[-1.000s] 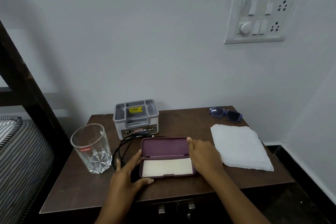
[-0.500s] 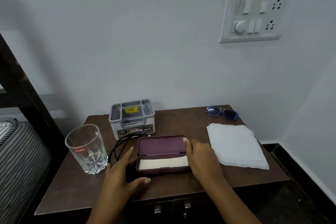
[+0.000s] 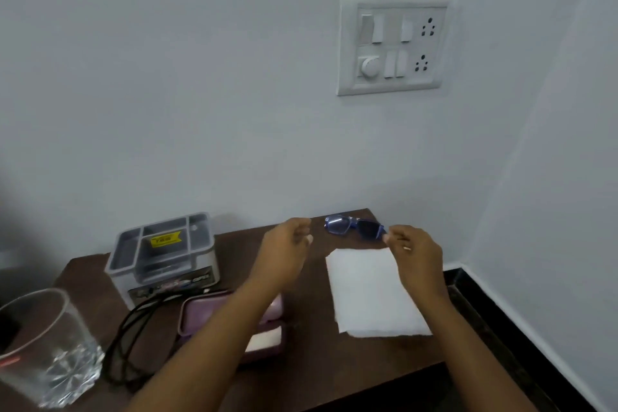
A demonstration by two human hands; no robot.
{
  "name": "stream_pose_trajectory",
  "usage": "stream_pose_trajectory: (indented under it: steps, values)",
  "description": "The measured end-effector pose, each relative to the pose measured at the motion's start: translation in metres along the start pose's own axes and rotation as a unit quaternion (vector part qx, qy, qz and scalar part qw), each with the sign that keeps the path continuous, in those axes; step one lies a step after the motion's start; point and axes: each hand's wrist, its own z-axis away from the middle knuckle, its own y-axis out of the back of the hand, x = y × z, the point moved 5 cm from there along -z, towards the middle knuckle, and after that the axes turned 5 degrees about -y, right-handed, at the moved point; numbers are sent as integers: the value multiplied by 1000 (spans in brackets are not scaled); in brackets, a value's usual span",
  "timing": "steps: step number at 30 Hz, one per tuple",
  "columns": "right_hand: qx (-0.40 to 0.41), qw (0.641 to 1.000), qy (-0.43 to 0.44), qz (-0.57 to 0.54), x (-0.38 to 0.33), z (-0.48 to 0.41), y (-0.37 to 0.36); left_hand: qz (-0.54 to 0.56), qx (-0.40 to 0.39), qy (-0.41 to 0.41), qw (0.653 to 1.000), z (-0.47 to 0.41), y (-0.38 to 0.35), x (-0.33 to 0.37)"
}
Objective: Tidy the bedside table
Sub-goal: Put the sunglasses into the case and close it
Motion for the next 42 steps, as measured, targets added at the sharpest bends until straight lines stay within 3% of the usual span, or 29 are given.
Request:
stream_pose_trajectory:
  steps: [2, 6, 12, 18, 20, 24, 29, 35, 42]
  values:
    - [-31, 999, -40, 2, 18, -27, -4, 12, -35, 54, 998, -41, -29, -8]
    - [-70, 997, -31, 14, 33, -59, -17, 53, -10, 162, 985, -81, -58, -22]
    - [-104, 994, -16, 33, 42, -75, -36, 150, 3, 206, 967, -102, -86, -30]
    - [-78, 997, -17, 13, 33, -70, -35, 281, 15, 256, 925, -98, -82, -26]
    - [-67, 998, 2, 11, 17, -65, -25, 302, 8, 238, 923, -92, -69, -22]
    - [-65, 995, 70, -36, -31, -35, -6, 242, 35, 92, 965, -53, -7, 0]
    - [-179, 971, 113, -108, -83, 32, -18, 212, 107, -3, 971, 43, 75, 6]
    - [-291, 952, 73, -64, -85, 99, -66, 180, 165, 35, 969, 117, 94, -71]
    - [-335, 940, 71, 14, -62, 130, -96, 68, 178, 30, 981, 154, 84, -110]
